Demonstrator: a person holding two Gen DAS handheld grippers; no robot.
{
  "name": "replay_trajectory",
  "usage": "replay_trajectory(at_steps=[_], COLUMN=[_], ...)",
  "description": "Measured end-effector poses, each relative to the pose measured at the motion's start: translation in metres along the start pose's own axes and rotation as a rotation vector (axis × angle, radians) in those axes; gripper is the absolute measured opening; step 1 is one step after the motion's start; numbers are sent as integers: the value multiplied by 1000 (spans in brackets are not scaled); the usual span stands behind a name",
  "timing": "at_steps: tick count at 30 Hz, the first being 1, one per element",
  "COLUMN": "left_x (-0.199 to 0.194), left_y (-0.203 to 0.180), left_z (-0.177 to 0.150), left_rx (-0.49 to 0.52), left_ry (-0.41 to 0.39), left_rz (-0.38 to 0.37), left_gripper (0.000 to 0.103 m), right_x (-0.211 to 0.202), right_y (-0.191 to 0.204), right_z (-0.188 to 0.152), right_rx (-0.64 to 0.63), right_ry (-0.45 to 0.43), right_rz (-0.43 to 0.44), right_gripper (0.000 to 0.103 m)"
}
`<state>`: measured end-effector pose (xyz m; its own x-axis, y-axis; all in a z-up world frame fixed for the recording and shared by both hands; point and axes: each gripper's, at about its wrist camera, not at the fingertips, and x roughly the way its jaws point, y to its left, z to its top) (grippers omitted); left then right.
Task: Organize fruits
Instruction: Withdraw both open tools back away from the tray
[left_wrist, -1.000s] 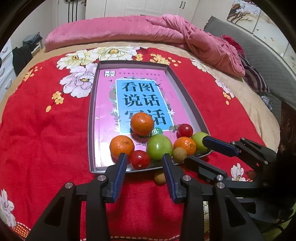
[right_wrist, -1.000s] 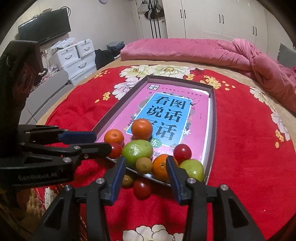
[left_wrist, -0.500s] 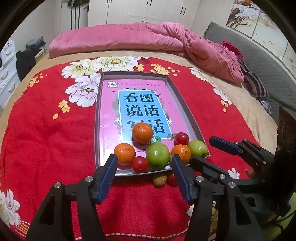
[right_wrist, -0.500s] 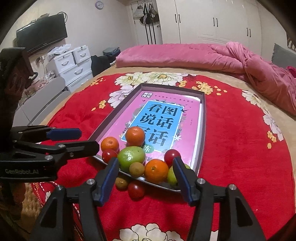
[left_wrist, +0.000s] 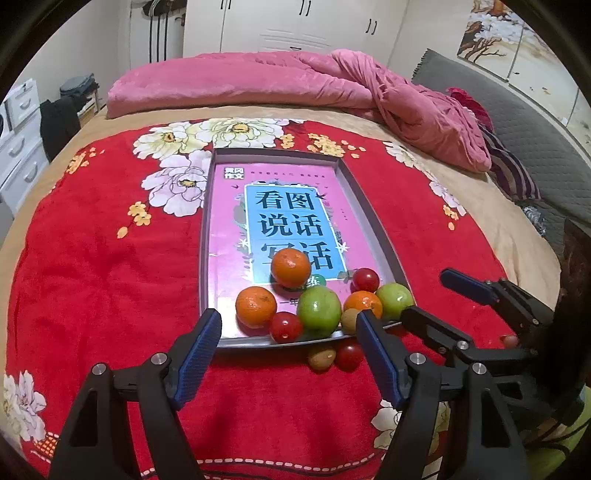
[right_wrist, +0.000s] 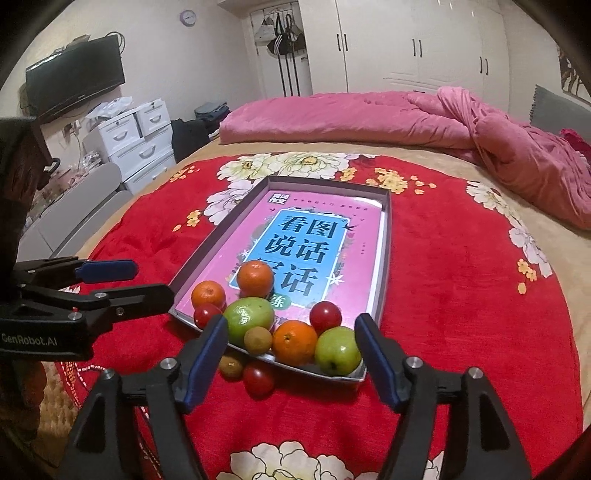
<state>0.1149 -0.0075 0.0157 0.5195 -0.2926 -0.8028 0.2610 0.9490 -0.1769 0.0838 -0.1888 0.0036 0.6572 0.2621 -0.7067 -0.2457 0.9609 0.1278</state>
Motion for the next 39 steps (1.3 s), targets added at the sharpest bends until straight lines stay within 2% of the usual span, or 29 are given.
replay_trajectory(at_steps=[11,16,31,39], left_x=[-9,-12,-18,-14], left_y=[-4,-5,-12,-10], left_z=[-4,-9,-25,-38], left_rx=[15,24,41,44], left_ry=[-17,-19,-3,33], left_rz=[6,2,-8,2], left_gripper=[77,77,77,77], right_x=[-13,-21,-26,-18], right_y=[-8,-9,2,10], right_z=[-3,-6,-21,-36], right_rx=[29,32,3,-24], right_ry=[-26,-42,-1,44], right_rz=[-21,-28,-16,-24], right_gripper=[82,89,90,90])
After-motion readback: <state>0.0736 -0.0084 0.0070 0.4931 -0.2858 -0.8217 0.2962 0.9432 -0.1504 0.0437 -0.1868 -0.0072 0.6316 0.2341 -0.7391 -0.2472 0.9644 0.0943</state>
